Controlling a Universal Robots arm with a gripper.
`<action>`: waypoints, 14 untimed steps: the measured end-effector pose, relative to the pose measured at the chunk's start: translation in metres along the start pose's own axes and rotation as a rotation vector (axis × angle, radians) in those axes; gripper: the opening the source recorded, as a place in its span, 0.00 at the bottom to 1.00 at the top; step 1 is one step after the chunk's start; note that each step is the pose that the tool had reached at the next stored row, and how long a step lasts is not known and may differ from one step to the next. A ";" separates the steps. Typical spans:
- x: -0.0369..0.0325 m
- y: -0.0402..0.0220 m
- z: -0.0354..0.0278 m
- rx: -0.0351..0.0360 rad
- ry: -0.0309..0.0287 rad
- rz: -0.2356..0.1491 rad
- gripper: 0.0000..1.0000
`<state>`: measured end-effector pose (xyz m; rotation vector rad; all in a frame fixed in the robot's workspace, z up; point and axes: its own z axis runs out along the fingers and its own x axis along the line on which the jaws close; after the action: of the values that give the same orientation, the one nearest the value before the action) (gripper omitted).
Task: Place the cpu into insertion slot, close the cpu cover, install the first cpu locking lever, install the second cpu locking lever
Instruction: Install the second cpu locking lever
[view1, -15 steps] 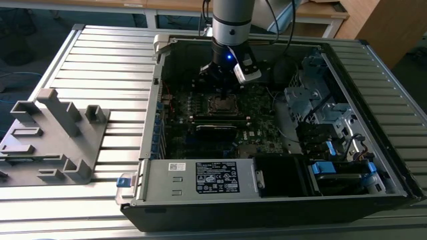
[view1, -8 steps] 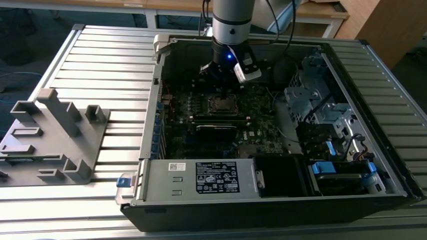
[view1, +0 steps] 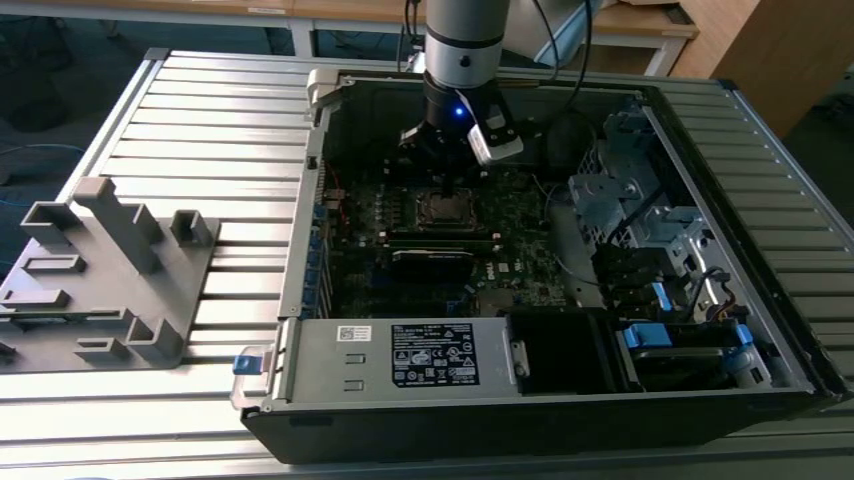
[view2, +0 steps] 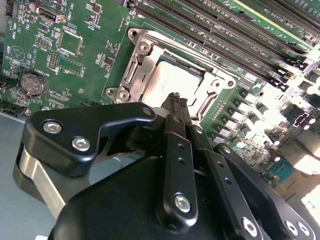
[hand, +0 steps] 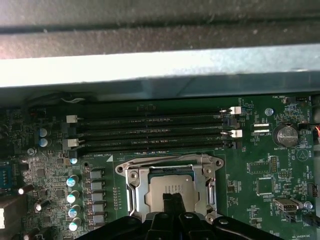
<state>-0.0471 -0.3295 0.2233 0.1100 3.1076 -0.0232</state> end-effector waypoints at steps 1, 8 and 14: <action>0.0000 0.0000 -0.0003 0.0000 -0.0001 0.000 0.11; -0.0001 0.0000 -0.0006 -0.0004 -0.0002 0.000 0.11; -0.0001 0.0001 -0.0018 -0.0006 -0.0003 0.000 0.11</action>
<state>-0.0471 -0.3295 0.2251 0.1100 3.1073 -0.0223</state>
